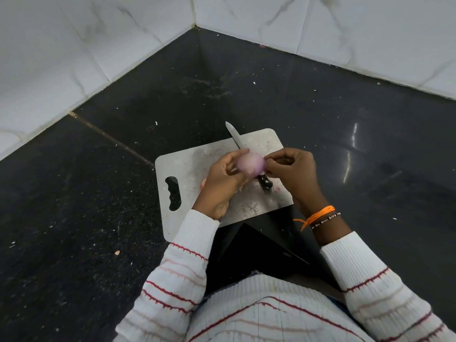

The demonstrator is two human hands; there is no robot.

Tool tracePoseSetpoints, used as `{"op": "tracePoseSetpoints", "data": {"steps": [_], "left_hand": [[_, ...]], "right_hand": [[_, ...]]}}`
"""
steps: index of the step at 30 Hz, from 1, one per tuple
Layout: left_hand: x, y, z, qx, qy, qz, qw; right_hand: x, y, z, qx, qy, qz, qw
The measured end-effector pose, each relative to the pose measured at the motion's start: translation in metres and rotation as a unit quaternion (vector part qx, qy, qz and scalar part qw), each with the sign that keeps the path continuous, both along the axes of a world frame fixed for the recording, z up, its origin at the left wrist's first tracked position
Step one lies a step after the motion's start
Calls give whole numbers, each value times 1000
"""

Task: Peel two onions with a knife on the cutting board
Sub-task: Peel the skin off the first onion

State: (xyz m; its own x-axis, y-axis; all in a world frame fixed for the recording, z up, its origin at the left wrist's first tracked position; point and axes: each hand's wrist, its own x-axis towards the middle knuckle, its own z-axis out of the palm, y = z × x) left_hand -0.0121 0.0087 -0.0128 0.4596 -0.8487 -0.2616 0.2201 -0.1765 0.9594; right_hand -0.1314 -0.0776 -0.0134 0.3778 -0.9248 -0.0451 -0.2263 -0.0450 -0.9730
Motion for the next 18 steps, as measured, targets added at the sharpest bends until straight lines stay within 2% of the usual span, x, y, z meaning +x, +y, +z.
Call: {"op": "tracePoseSetpoints", "data": {"steps": [3, 6, 13, 18], "left_hand": [[-1, -1, -1, 2, 79, 4, 997], [-2, -2, -1, 2, 127, 20, 992], [2, -4, 0, -4, 257, 75, 964], [4, -3, 5, -13, 281, 85, 956]], "right_hand": [[-1, -1, 0, 54, -49, 1, 997], [1, -1, -1, 60, -50, 3, 997], [-2, -3, -12, -84, 75, -6, 994], [-2, -6, -18, -161, 135, -24, 977]]}}
